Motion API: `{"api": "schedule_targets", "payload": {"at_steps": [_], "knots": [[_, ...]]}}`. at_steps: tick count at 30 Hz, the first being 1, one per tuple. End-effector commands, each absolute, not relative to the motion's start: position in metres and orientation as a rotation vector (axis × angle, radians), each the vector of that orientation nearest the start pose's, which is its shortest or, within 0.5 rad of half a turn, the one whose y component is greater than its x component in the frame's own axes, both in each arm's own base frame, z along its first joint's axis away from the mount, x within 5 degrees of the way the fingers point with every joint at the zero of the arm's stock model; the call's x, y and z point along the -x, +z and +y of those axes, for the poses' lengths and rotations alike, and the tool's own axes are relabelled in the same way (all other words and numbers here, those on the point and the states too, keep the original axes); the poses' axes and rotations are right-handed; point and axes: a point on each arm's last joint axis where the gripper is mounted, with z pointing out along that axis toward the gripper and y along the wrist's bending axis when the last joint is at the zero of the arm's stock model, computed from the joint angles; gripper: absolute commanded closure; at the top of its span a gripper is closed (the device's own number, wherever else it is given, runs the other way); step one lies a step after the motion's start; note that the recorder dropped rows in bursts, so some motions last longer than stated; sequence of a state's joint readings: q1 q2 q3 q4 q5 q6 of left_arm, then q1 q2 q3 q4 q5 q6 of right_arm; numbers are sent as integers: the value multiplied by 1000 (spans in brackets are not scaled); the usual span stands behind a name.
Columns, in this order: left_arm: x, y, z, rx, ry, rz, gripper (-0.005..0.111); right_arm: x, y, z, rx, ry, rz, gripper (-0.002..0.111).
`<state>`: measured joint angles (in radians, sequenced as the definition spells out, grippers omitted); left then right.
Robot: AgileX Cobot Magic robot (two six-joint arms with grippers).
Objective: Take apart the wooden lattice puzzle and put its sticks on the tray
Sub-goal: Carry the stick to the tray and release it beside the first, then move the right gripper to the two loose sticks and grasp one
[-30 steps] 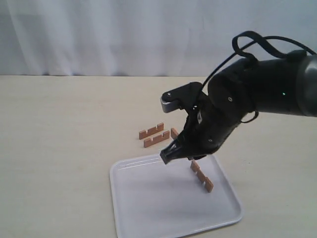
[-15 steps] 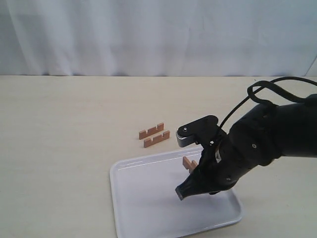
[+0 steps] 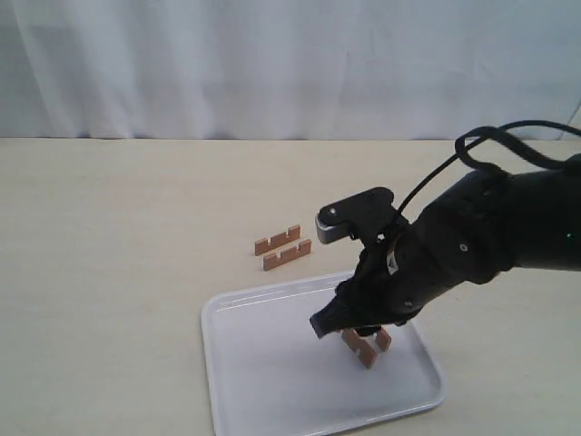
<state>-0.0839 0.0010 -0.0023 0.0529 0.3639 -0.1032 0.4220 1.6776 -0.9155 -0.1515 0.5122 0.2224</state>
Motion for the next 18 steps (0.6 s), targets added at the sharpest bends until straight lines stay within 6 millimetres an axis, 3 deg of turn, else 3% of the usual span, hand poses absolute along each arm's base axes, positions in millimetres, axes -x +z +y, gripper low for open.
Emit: {"api": "schedule_targets", "payload": {"at_steps": [1, 9, 15, 18], "knots": [[-53, 181, -3, -19, -72, 1840, 107, -294, 201, 125, 394, 77, 2649, 63], [-53, 181, -3, -19, -72, 1840, 107, -306, 220, 133, 333, 154, 2584, 62], [-53, 181, -3, -19, -72, 1840, 107, -319, 228, 138, 357, 130, 2612, 45], [-53, 181, -3, -19, -72, 1840, 107, -326, 227, 141, 441, 94, 2631, 44]]}}
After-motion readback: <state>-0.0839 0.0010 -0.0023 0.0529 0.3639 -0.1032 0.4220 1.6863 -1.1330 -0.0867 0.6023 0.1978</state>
